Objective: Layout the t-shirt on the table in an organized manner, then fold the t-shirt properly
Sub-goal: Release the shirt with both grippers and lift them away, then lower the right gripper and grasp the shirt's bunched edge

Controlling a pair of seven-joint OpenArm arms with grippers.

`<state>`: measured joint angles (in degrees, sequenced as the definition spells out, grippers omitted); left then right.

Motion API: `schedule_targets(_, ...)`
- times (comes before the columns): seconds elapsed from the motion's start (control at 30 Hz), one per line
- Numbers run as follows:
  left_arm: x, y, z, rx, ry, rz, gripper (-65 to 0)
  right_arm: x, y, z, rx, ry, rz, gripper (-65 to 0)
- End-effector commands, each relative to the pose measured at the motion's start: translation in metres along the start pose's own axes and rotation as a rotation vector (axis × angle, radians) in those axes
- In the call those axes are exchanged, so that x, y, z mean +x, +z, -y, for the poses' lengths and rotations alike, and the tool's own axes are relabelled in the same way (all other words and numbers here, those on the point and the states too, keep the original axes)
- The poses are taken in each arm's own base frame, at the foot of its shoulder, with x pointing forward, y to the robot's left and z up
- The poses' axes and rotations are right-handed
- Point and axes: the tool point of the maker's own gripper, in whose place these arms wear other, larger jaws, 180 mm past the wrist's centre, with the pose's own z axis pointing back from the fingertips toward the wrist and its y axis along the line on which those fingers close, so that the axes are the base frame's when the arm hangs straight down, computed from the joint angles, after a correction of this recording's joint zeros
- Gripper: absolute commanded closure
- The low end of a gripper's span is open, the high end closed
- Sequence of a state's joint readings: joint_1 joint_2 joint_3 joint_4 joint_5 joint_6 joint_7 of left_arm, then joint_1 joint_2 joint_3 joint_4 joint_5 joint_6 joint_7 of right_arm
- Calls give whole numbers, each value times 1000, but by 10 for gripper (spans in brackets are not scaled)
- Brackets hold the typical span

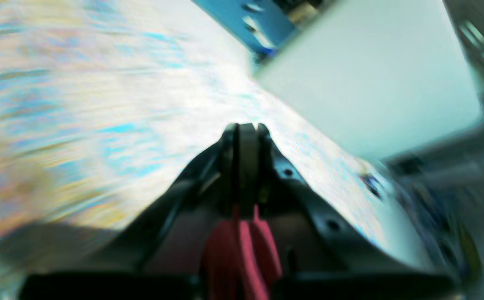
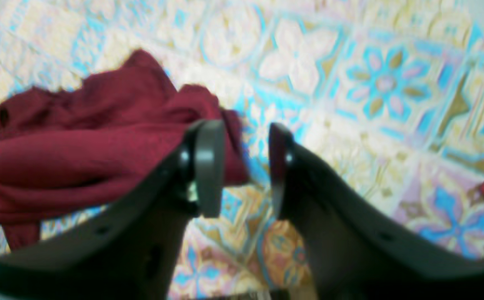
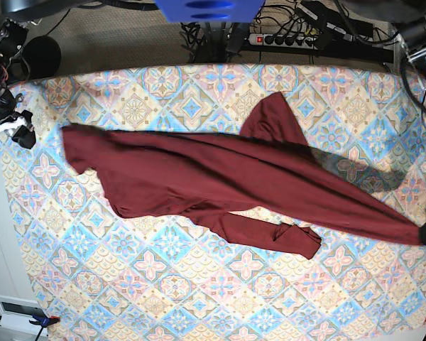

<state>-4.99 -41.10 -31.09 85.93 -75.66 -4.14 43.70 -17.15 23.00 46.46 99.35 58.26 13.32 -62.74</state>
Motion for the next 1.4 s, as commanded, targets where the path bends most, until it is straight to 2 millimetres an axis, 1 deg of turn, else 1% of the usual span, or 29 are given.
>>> schedule_targets(0.0,29,8,13,-42,-20,70,0,21,5,-11,23,48,56,-200)
schedule_targets(0.1,49,31,-1,-15,-1,116,0,25,-6,-46,99,106,58,-206)
schedule_targets(0.23,63,56,-22,42,6,169,0,19,-25,-89,204,166,24,-207)
schedule_targets(0.27,68,62,-28,59,11,185,0,18,-31,-101,234,179,17,-207)
schedule_targets(0.3,70,68,-39,87,23,195,0,17,-36,-113,263,194,8,-207)
schedule_targets(0.37,70,77,-67,145,76,206,0,14,-49,-139,307,253,-15,-207)
schedule_targets(0.5,59,83,-106,223,164,195,0,-1,-80,-170,290,441,-89,-207)
schedule_targets(0.57,54,86,-119,250,191,189,0,-8,-96,-187,284,548,-108,-207)
schedule_targets(0.63,50,85,-122,261,188,180,0,-16,-112,-201,280,639,-123,-207)
schedule_targets(0.7,46,86,-126,284,171,171,0,-27,-129,-211,271,707,-147,-207)
schedule_targets(0.73,41,86,-129,295,172,165,0,-33,-136,-219,279,731,-158,-207)
schedule_targets(0.77,37,86,-132,305,172,160,0,-36,-143,-225,279,749,-164,-207)
schedule_targets(0.83,34,86,-135,324,160,153,0,-41,-155,-236,281,775,-174,-208)
schedule_targets(0.93,32,87,-138,338,148,147,0,-40,-169,-250,293,822,-172,-209)
schedule_targets(1.03,23,87,-142,344,164,138,0,-40,-177,-265,317,870,-173,-210)
schedule_targets(1.13,16,91,-147,361,166,125,0,-41,-187,-272,325,906,-178,-210)
schedule_targets(1.3,13,92,-148,364,170,121,0,-33,-200,-277,323,930,-168,-210)
schedule_targets(1.37,10,92,-149,364,178,120,0,-39,-203,-275,323,939,-181,-210)
